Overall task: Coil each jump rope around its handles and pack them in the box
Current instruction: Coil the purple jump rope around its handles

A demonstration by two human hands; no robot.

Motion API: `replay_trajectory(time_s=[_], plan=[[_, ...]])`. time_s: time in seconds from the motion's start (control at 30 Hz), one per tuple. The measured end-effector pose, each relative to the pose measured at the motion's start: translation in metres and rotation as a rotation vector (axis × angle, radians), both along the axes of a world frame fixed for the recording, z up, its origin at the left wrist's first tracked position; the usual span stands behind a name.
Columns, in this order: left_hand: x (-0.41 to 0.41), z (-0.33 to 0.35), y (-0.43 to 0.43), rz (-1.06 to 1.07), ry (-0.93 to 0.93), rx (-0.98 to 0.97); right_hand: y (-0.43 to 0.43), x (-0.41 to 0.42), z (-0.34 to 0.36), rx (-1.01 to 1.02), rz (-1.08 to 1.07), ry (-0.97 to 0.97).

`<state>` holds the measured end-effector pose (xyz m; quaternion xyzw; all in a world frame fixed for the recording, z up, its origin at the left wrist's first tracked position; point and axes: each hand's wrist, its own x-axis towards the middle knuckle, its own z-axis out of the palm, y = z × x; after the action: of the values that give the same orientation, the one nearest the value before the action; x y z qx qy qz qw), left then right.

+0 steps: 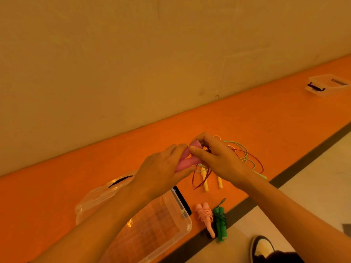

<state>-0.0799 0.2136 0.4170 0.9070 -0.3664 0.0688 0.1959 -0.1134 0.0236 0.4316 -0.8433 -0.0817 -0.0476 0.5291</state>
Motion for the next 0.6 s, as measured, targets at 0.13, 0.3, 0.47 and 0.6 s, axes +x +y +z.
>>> replay_trajectory(time_s=[0.13, 0.3, 0.47, 0.6], plan=[[-0.003, 0.001, 0.002, -0.041, 0.027, -0.025, -0.005, -0.003, 0.001, -0.016, 0.036, 0.031], [-0.004, 0.008, 0.006, -0.054, 0.080, -0.054, -0.015, -0.004, 0.008, -0.090, 0.129, 0.042], [-0.003, 0.008, 0.006, -0.071, 0.042, -0.065, -0.014, -0.005, 0.010, -0.080, 0.108, 0.001], [-0.006, 0.009, 0.001, -0.036, 0.000, 0.075, -0.015, -0.003, 0.007, -0.080, 0.097, 0.014]])
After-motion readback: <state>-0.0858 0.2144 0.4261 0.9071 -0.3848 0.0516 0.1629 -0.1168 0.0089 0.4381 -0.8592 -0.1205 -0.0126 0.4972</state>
